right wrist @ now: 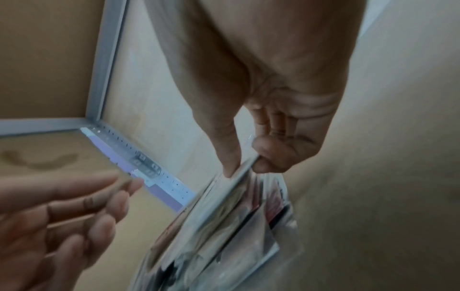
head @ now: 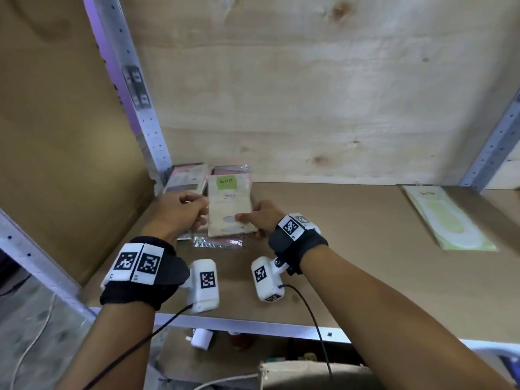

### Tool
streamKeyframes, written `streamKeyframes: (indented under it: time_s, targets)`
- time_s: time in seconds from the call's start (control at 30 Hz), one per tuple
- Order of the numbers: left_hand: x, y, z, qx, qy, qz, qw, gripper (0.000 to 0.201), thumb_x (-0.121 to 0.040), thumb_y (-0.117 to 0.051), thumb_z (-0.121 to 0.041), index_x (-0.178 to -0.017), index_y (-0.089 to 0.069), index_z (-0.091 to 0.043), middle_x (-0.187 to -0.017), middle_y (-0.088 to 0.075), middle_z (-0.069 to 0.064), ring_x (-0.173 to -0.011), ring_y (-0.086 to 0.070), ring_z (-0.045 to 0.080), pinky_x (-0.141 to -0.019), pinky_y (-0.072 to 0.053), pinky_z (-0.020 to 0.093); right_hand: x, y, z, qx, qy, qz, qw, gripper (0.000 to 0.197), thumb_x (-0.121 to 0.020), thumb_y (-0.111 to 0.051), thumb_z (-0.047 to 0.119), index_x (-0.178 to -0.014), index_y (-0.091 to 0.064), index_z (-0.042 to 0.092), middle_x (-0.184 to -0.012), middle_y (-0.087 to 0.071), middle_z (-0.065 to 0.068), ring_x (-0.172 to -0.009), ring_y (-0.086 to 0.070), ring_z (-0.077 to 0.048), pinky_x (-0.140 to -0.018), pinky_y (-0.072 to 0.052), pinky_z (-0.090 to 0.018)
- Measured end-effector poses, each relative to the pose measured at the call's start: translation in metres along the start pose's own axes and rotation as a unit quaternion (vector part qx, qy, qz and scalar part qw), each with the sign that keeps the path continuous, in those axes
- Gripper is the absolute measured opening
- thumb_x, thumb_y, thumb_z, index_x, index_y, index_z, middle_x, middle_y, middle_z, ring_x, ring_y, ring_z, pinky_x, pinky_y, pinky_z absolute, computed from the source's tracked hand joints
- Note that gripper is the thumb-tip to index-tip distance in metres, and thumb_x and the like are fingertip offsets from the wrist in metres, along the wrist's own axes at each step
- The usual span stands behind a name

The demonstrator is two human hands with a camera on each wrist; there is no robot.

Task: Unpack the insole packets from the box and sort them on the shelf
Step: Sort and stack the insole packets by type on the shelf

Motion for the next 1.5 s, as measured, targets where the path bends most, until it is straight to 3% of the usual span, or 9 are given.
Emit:
streamKeyframes:
  time_s: [0.17, 0.37, 0.47, 0.63, 0.7, 0.9, 1.13, 1.3, 1.5]
  targets:
    - [0.008, -0.026, -0.004, -0.024, -0.005, 0.027, 0.999, 0.004, -0.088, -0.071, -0.019, -0.092, -0.071, -0.019, -0.092, -0.075, 0.007, -0.072, -0.074, 0.019, -0.067, -0.059, 0.03, 0.036, 0.033, -0.016, -0.101, -0.007, 0.038, 0.994, 0.021, -0.089, -0.07, 0.015, -0.077, -0.053, 0.013, -0.08, -0.063, -0.009, -0.064, -0.054, -0.023, -0.043, -0.044, -0.025]
    - [0.029, -0.1, -0.009, 0.083, 0.052, 0.11, 0.989, 0.035, -0.087, -0.074, -0.034, -0.115, -0.063, -0.016, -0.102, -0.076, 0.006, -0.084, -0.077, 0.02, -0.085, -0.058, 0.042, 0.097, 0.099, -0.031, -0.162, 0.017, 0.014, 0.987, 0.023, -0.093, -0.065, 0.008, -0.11, -0.052, 0.001, -0.1, -0.064, -0.02, -0.062, -0.06, -0.03, -0.042, -0.052, -0.028]
    - [0.046, -0.147, -0.027, 0.167, 0.062, 0.182, 0.967, 0.044, -0.086, -0.073, -0.039, -0.121, -0.062, -0.015, -0.11, -0.072, 0.011, -0.089, -0.076, 0.017, -0.081, -0.061, 0.036, 0.122, 0.139, -0.029, -0.095, 0.084, -0.046, 0.991, 0.02, -0.091, -0.068, 0.01, -0.105, -0.054, 0.004, -0.096, -0.065, -0.012, -0.066, -0.061, -0.026, -0.042, -0.049, -0.024]
    - [0.062, -0.201, -0.046, 0.349, 0.119, 0.226, 0.902, 0.079, -0.064, -0.086, -0.04, -0.13, -0.05, -0.015, -0.119, -0.06, 0.028, -0.097, -0.072, 0.038, -0.078, -0.061, 0.045, 0.159, 0.173, -0.018, 0.115, 0.222, -0.118, 0.961, 0.015, -0.09, -0.068, 0.013, -0.104, -0.065, 0.012, -0.098, -0.066, -0.001, -0.081, -0.062, -0.013, -0.074, -0.05, -0.025]
    - [0.062, -0.216, -0.05, 0.371, 0.128, 0.212, 0.895, 0.069, -0.069, -0.085, -0.036, -0.124, -0.054, -0.01, -0.109, -0.069, 0.029, -0.094, -0.073, 0.036, -0.075, -0.061, 0.044, 0.168, 0.18, -0.023, 0.172, 0.232, -0.134, 0.948, 0.017, -0.089, -0.068, 0.011, -0.104, -0.066, 0.018, -0.103, -0.063, -0.003, -0.088, -0.063, -0.015, -0.082, -0.051, -0.025]
    - [0.056, -0.265, -0.041, 0.278, 0.12, 0.201, 0.931, 0.008, -0.099, -0.056, -0.014, -0.103, -0.06, -0.008, -0.1, -0.07, 0.015, -0.087, -0.07, 0.021, -0.06, -0.062, 0.029, 0.165, 0.201, -0.057, 0.206, 0.129, -0.086, 0.966, 0.041, -0.076, -0.08, 0.042, -0.11, -0.062, 0.029, -0.11, -0.052, 0.002, -0.099, -0.056, -0.013, -0.076, -0.041, -0.017]
    - [0.053, -0.287, -0.049, 0.265, 0.062, 0.267, 0.924, 0.014, -0.099, -0.058, -0.016, -0.11, -0.064, -0.013, -0.099, -0.078, 0.004, -0.083, -0.076, 0.013, -0.062, -0.059, 0.025, 0.158, 0.27, -0.07, 0.09, 0.098, -0.204, 0.97, 0.036, -0.087, -0.069, 0.045, -0.11, -0.063, 0.018, -0.105, -0.062, 0.006, -0.098, -0.058, -0.011, -0.082, -0.046, -0.021]
    - [0.056, -0.292, -0.04, 0.274, 0.085, 0.284, 0.915, 0.023, -0.099, -0.057, -0.015, -0.121, -0.063, -0.009, -0.113, -0.074, 0.009, -0.087, -0.075, 0.015, -0.064, -0.059, 0.025, 0.15, 0.252, -0.119, -0.119, -0.036, -0.041, 0.991, 0.032, -0.088, -0.072, 0.029, -0.116, -0.065, 0.015, -0.101, -0.071, -0.002, -0.084, -0.066, -0.015, -0.062, -0.053, -0.027]
    - [0.064, -0.295, -0.032, 0.277, 0.098, 0.295, 0.909, 0.024, -0.094, -0.065, -0.017, -0.116, -0.066, -0.008, -0.113, -0.074, 0.01, -0.091, -0.075, 0.015, -0.068, -0.06, 0.025, 0.152, 0.245, -0.118, -0.19, -0.015, -0.055, 0.98, 0.015, -0.09, -0.07, 0.014, -0.102, -0.062, 0.01, -0.092, -0.067, -0.004, -0.08, -0.062, -0.018, -0.058, -0.053, -0.032]
Point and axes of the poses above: each hand's wrist, its own x-axis away from the middle knuckle, its own y-axis out of the back of the hand, z = x × y, the point moved 10 cm from there along -x, towards the middle knuckle
